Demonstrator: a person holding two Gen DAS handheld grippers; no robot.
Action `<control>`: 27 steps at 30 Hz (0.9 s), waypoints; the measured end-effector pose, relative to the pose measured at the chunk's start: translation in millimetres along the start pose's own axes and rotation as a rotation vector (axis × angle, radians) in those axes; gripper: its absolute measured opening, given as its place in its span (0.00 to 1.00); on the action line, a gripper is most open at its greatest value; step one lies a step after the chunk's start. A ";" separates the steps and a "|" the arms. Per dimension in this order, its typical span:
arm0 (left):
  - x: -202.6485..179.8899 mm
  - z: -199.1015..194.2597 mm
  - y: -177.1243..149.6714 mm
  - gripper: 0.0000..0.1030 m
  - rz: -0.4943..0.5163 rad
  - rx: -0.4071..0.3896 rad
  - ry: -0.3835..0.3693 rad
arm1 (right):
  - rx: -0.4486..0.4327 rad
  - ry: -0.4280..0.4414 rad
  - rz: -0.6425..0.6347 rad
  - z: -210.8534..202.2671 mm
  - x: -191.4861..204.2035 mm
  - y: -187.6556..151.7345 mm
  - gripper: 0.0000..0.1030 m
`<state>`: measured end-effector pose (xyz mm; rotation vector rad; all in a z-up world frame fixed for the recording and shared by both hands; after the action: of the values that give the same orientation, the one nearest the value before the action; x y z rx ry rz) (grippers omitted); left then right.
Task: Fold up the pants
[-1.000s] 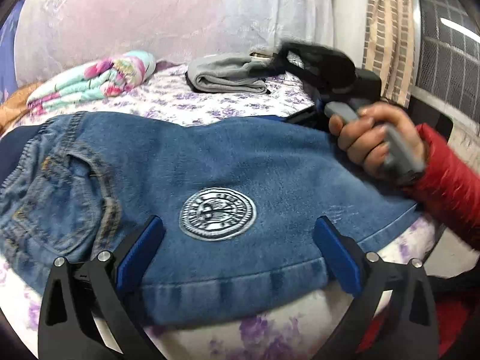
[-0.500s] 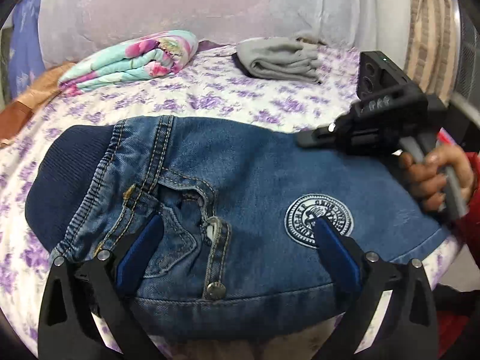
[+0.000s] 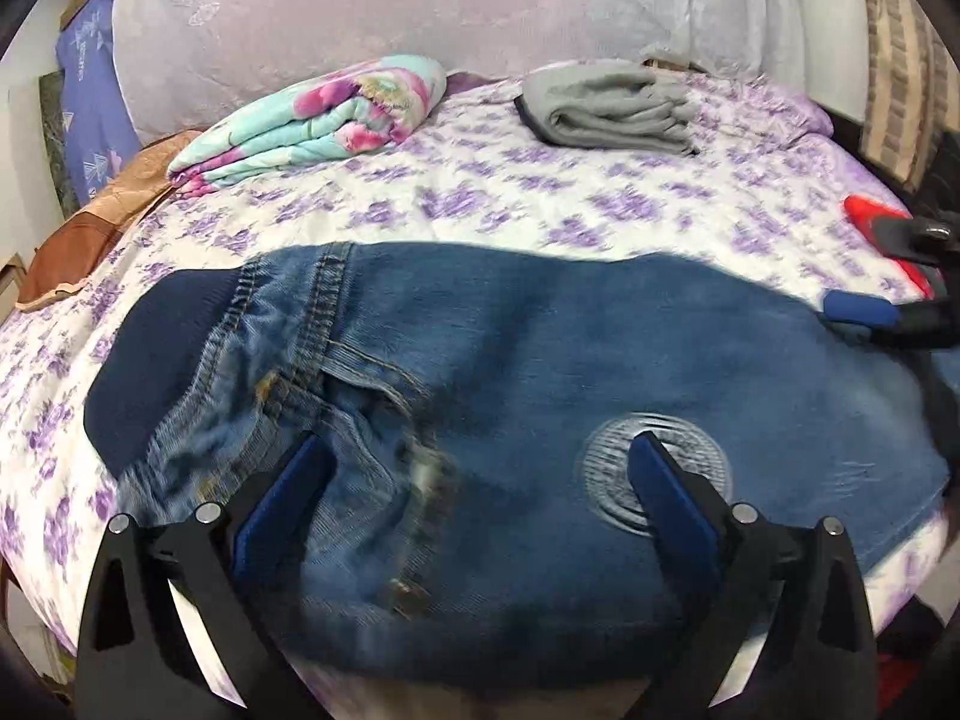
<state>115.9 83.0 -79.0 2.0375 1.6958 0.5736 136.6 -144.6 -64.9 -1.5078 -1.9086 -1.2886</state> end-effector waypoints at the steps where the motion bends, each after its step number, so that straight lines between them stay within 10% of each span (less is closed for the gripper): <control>1: -9.4 -10.5 -2.5 0.96 0.011 -0.024 -0.067 | -0.040 -0.019 -0.021 -19.7 2.9 -12.3 0.81; 11: -81.9 -27.4 -9.5 0.96 0.063 -0.152 -0.197 | -0.372 -0.176 0.344 -223.1 -78.3 -176.5 0.85; 22: -82.4 -14.0 -43.7 0.96 0.052 -0.097 -0.156 | -0.674 -0.069 0.498 -263.7 -155.9 -174.9 0.85; 27: -71.3 -25.9 -53.9 0.96 0.027 -0.131 -0.205 | -0.690 -0.187 0.483 -256.4 -161.2 -175.2 0.34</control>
<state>45.7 23.2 -91.3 1.9564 1.4757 0.4549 -25.8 -447.4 -130.8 -2.3064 -1.0901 -1.6866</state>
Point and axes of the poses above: each gripper's, at about its wrist camera, not at the fingertips, and z roughly the way its jaws point, x to its left, y to its top, the point moved 7 cm from there along z, roughly the way its jaws point, and after that the axes turned 13 degrees about x, right-handed, at the moved point
